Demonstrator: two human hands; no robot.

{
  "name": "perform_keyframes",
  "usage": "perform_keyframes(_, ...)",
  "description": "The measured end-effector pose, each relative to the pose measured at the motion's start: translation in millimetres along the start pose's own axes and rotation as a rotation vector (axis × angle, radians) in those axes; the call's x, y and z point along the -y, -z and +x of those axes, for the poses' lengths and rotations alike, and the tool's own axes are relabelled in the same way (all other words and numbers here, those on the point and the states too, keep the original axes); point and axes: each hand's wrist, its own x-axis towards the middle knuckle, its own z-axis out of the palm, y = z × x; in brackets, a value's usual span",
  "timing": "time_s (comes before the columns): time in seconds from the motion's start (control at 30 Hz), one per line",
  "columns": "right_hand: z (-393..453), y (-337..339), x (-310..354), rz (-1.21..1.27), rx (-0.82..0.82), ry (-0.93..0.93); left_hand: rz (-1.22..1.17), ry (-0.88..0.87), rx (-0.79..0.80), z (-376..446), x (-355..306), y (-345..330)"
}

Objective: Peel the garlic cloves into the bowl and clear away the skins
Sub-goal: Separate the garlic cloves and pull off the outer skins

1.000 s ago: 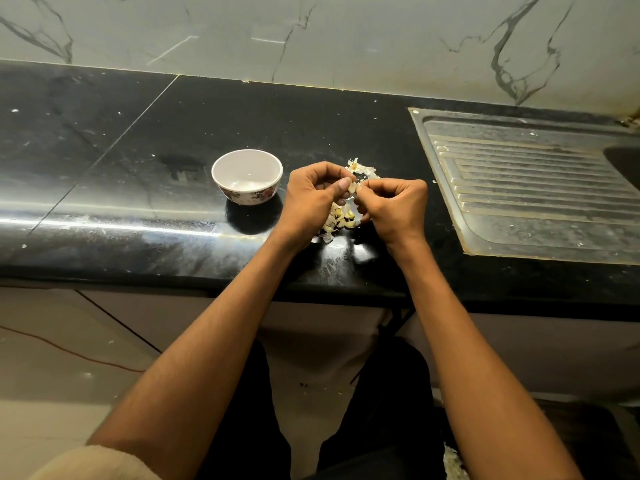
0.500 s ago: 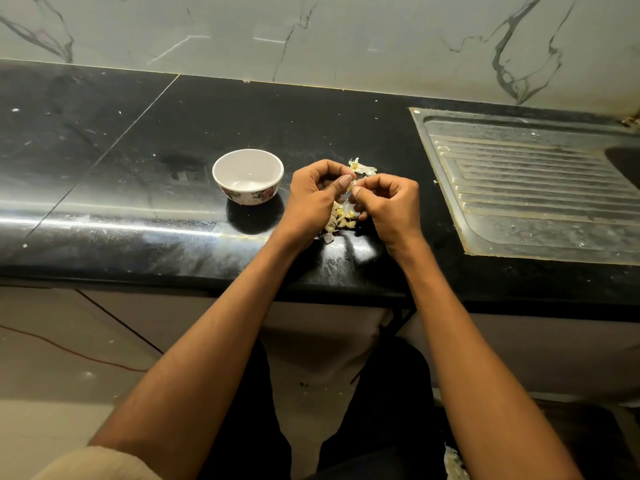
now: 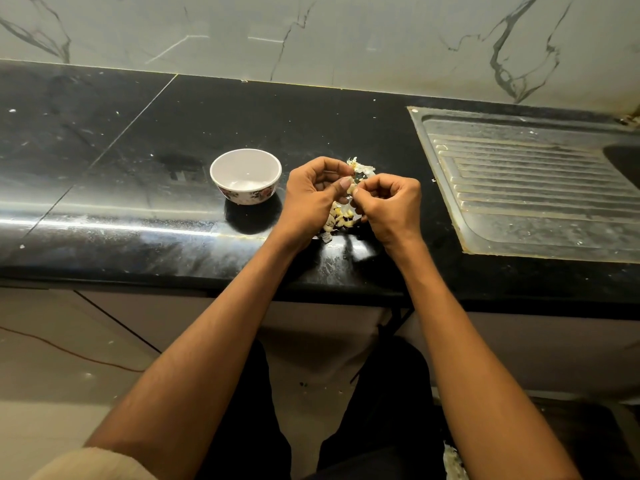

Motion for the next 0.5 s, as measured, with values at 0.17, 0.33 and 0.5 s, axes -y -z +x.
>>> perform_keyframes(0.17,1.4,0.0,-1.2,0.013,-0.028,-0.015,-0.009,-0.004,0.020,-3.1,-3.2,1.4)
perform_keyframes(0.33,-0.9,1.5,6.8,0.135,-0.002,-0.056,0.043,-0.002,0.026,-4.4,-3.5,0.3)
perform_keyframes(0.5,-3.4,3.7,12.5,0.221,0.027,-0.078,0.063,0.012,-0.004,-4.4,-3.0,-1.2)
